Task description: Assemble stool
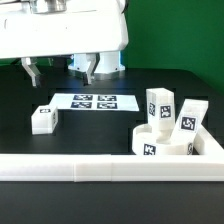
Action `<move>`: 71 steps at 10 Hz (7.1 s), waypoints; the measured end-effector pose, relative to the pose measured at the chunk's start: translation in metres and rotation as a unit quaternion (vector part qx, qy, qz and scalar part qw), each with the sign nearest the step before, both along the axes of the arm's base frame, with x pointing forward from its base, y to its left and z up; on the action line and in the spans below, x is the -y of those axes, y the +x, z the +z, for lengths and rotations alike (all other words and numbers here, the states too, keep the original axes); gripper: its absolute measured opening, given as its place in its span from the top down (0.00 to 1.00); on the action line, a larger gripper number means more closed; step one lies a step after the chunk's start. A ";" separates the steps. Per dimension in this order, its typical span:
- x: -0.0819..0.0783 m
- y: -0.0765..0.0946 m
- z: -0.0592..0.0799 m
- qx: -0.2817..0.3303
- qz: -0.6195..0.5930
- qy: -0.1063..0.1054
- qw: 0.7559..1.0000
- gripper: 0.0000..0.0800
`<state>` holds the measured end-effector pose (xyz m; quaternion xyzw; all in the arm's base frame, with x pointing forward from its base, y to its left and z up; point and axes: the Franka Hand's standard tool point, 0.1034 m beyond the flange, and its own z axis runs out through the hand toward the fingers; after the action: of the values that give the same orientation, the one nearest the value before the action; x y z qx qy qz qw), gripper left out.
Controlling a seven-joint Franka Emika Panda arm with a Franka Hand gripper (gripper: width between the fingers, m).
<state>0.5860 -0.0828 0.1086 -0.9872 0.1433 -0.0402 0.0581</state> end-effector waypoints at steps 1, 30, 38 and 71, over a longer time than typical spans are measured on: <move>0.001 -0.001 -0.001 0.003 0.044 -0.006 0.999 0.19; 0.037 -0.101 -0.073 -0.535 0.088 0.093 0.835 0.19; 0.047 -0.094 -0.082 -0.548 0.085 0.086 0.828 0.19; -0.071 -0.015 0.013 0.037 -0.044 -0.043 0.997 0.60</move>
Offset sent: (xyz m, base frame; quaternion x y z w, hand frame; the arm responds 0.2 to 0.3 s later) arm -0.0201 -0.0206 -0.0211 -0.1413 -0.0646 -0.2037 0.9666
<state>0.5715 -0.0113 0.1216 -0.9792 0.1828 -0.0857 0.0188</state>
